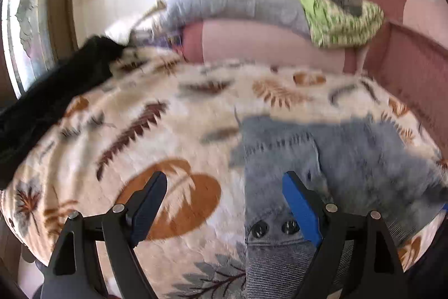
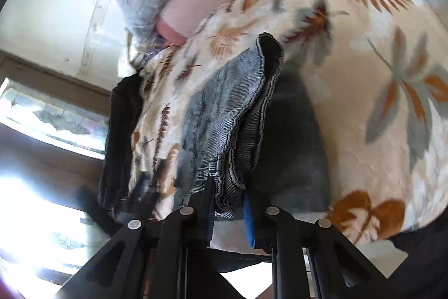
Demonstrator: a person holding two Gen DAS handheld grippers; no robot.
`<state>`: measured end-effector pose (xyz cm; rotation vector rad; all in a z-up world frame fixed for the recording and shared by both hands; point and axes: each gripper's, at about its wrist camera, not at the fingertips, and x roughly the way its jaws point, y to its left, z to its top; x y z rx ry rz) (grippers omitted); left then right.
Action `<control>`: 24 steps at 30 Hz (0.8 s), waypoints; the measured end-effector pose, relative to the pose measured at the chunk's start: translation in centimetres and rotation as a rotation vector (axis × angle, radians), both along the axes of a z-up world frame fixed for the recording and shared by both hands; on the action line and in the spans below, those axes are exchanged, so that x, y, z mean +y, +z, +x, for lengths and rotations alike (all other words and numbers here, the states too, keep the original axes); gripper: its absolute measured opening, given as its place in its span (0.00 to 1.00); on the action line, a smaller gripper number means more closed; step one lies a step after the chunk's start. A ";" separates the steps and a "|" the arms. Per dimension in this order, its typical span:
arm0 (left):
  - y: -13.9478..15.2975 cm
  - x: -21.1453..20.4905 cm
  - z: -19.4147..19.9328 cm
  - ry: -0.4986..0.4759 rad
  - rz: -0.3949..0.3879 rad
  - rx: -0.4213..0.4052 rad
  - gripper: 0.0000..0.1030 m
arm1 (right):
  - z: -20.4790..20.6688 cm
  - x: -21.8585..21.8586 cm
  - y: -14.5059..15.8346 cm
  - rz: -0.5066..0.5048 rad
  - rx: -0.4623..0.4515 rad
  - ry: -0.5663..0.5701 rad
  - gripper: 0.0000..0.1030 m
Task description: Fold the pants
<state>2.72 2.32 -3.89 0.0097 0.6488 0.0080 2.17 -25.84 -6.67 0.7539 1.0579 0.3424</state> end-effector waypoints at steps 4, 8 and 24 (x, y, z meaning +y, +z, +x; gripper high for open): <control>-3.8 -4.1 1.6 -0.081 0.260 0.149 0.84 | 1.0 -1.1 -7.4 0.057 0.131 -0.008 0.30; -4.1 -4.4 1.5 -0.054 0.284 0.111 0.84 | -0.3 -2.5 -4.2 -0.031 0.059 -0.035 0.45; -1.1 -2.8 -1.0 -0.015 0.200 -0.057 0.83 | -1.2 -3.0 -4.0 0.027 0.064 0.023 0.38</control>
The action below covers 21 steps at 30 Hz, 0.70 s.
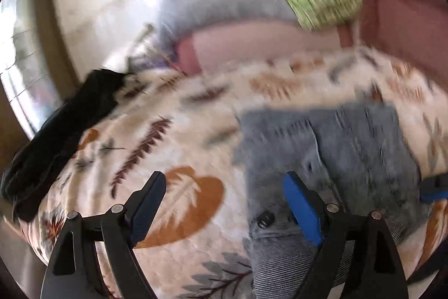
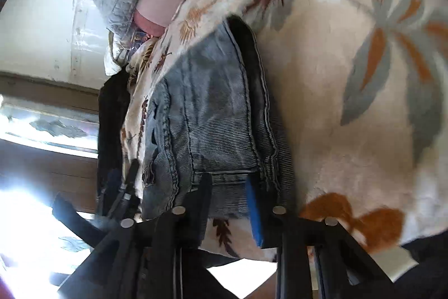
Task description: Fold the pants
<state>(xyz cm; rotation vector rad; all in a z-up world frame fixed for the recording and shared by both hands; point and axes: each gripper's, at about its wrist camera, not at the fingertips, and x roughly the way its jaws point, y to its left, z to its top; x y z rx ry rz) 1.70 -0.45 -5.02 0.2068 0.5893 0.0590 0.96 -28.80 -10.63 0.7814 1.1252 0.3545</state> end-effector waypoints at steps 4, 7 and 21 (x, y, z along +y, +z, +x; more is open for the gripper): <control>-2.8 -0.3 1.4 -0.002 0.041 0.106 0.83 | -1.4 -0.3 2.0 0.022 -0.039 0.006 0.57; -2.6 -0.5 1.3 0.005 0.034 0.092 0.83 | -0.3 0.0 0.9 -0.036 0.011 0.010 0.57; -3.1 0.1 1.3 0.000 0.000 0.090 0.84 | 1.4 2.4 0.0 -0.022 0.068 0.051 0.56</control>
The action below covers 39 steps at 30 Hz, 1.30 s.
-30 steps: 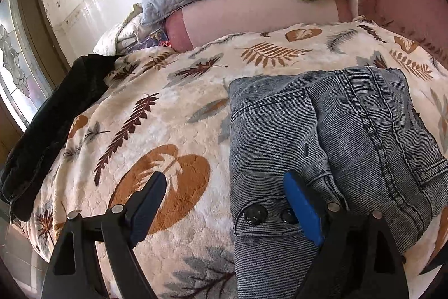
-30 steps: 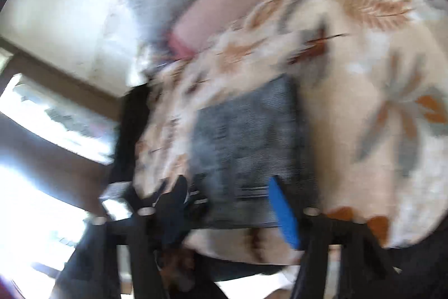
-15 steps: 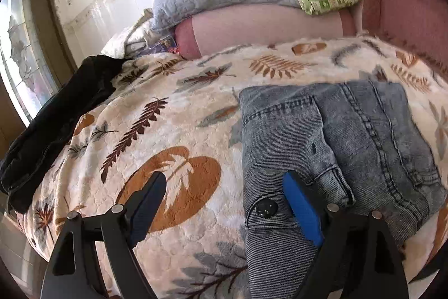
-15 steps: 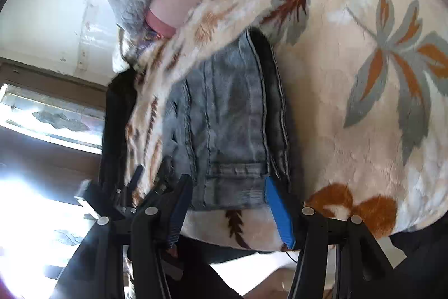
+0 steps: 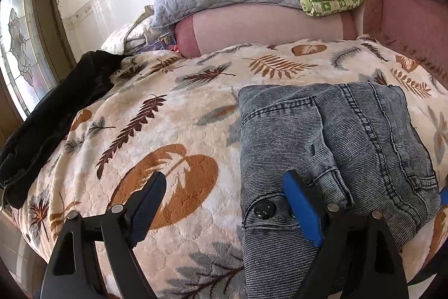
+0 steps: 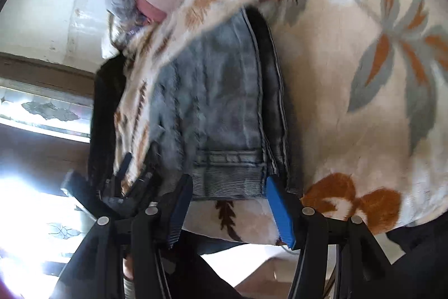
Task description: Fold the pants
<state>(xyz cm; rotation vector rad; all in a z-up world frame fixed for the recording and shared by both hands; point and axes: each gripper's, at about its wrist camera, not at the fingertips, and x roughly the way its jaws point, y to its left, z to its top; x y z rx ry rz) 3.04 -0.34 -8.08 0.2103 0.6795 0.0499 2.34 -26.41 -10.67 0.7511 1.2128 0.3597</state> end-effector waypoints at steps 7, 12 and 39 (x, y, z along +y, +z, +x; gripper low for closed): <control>0.0 0.0 0.0 0.001 0.001 -0.003 0.84 | 0.7 -0.1 -0.5 0.021 0.012 -0.013 0.49; 0.0 0.1 -0.2 -0.005 0.001 -0.013 0.84 | 1.0 1.4 1.1 -0.113 -0.041 0.031 0.10; -0.4 -3.5 -1.6 -0.084 0.168 -0.079 0.85 | 4.7 2.0 7.9 -0.143 -0.273 0.062 0.61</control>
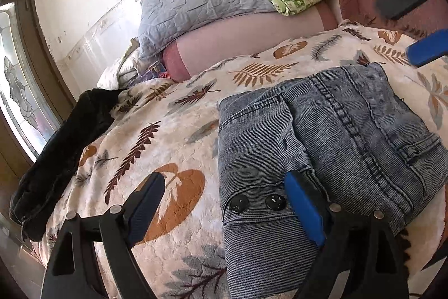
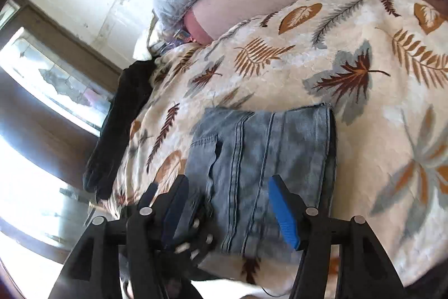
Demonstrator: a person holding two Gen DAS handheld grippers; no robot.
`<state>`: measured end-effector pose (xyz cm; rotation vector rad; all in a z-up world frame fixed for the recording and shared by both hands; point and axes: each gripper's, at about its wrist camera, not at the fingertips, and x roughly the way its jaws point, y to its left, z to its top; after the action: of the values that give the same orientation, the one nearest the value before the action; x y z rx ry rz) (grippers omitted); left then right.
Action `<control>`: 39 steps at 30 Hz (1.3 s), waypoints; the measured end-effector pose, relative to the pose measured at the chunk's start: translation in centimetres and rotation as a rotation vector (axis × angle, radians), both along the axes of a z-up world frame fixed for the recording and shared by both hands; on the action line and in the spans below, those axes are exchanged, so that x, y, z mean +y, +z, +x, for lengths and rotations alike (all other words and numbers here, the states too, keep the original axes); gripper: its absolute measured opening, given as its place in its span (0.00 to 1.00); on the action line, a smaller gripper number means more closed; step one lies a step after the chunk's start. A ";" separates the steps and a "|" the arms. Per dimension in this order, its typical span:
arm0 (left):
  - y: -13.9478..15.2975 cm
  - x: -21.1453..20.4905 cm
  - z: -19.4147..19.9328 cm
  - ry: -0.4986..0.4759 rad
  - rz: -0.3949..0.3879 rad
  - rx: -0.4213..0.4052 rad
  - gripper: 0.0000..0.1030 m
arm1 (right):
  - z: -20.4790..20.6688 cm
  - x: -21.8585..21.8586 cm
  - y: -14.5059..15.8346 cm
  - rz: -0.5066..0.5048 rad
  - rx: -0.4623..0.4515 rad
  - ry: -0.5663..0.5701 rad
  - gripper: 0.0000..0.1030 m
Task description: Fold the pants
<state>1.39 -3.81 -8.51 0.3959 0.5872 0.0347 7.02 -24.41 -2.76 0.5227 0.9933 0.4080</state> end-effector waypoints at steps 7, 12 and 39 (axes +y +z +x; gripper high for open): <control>0.0 0.1 0.1 -0.005 -0.017 0.010 0.85 | 1.5 -1.2 -6.7 -0.154 0.194 0.003 0.49; 0.1 0.0 0.3 -0.008 -0.021 0.016 0.85 | 2.5 1.0 -0.3 -0.164 0.041 0.039 0.54; 0.6 9.8 3.4 0.017 -0.955 0.358 0.85 | 17.6 16.5 -0.1 -0.491 0.263 0.389 0.79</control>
<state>4.83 6.03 -7.93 -0.5439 0.8842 -0.2984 24.57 -7.87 -2.83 -0.0698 1.4045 0.4264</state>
